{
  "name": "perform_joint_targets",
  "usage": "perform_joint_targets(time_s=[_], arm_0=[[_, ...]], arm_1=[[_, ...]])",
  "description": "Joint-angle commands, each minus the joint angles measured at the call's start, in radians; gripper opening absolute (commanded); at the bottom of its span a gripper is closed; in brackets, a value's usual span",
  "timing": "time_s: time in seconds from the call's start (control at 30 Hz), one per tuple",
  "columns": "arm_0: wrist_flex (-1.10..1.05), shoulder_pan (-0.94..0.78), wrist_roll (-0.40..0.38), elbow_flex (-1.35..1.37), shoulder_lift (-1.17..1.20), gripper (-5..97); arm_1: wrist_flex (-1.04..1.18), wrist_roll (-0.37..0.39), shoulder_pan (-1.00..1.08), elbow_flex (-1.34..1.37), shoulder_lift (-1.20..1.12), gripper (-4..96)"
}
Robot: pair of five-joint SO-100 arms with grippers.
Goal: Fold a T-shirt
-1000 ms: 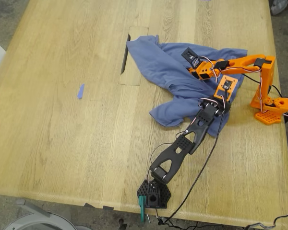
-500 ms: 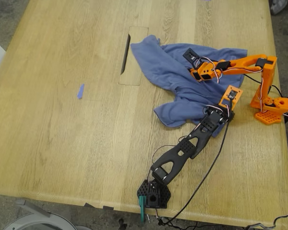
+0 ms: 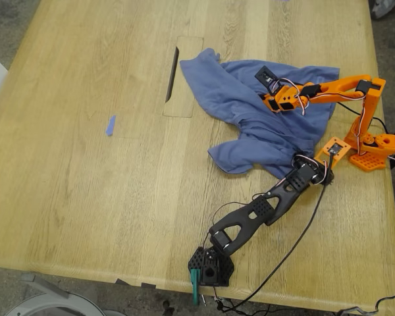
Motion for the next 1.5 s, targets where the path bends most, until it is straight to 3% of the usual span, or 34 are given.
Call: perform_joint_targets(time_s=[0.0,0.9,1.47], arm_0=[[0.015,-0.035,0.018,-0.075,0.064,67],[-0.267,-0.167,0.153,-0.066,-0.149,62],[-0.273,-0.198,0.333,-0.077,-0.244,39]], arm_1=[[-0.015,0.008,-0.002,0.000,0.061,0.0],[-0.048,0.008,-0.037,0.044,0.058,0.0],[-0.075,0.008,-0.046,0.069,0.064,0.0]])
